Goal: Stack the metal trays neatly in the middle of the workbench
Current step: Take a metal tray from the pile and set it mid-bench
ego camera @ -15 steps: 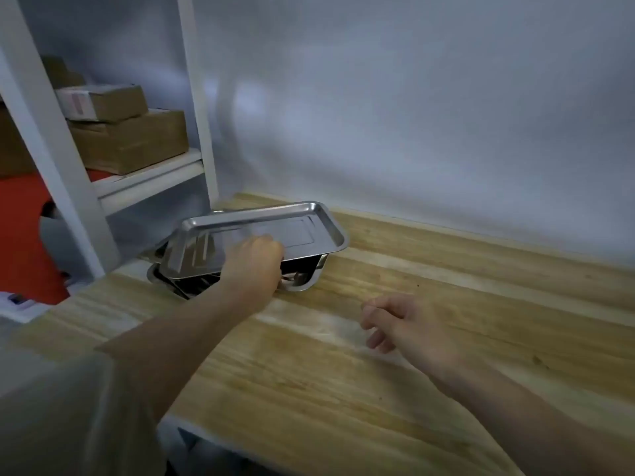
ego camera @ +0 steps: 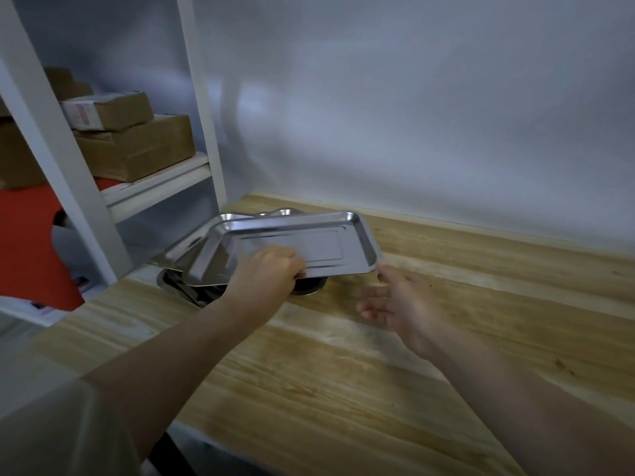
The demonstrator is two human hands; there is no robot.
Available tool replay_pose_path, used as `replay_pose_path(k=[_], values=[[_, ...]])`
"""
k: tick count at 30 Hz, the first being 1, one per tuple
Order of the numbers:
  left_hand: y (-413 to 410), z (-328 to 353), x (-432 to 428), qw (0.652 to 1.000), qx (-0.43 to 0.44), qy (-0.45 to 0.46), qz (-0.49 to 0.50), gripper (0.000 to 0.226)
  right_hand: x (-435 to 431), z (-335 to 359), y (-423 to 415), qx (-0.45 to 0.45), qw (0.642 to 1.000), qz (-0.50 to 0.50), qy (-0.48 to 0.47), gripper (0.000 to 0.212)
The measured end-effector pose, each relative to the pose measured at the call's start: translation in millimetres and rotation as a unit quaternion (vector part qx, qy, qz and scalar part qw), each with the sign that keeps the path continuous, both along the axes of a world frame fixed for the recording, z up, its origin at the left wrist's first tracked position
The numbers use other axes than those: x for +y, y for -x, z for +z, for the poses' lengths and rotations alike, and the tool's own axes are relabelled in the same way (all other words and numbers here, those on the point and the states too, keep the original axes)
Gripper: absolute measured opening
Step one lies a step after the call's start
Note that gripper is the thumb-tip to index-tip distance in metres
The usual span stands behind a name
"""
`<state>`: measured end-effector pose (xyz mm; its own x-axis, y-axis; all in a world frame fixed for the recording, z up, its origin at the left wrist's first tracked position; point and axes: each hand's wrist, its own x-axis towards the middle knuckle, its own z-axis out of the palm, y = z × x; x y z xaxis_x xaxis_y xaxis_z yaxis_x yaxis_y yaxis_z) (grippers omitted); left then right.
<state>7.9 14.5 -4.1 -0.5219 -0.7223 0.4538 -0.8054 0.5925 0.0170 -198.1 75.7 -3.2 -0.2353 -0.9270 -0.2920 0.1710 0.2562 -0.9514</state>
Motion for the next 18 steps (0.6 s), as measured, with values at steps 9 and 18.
replay_pose_path(k=[9, 18], values=[[-28, 11, 12, 0.994, 0.067, -0.049, 0.069, 0.053, -17, 11, -21, -0.104, 0.992, -0.069, -0.009, 0.021], [-50, 9, 16, 0.811, 0.395, -0.303, 0.308, 0.043, 13, 2, 5, -0.102, 0.991, -0.091, 0.009, 0.026]])
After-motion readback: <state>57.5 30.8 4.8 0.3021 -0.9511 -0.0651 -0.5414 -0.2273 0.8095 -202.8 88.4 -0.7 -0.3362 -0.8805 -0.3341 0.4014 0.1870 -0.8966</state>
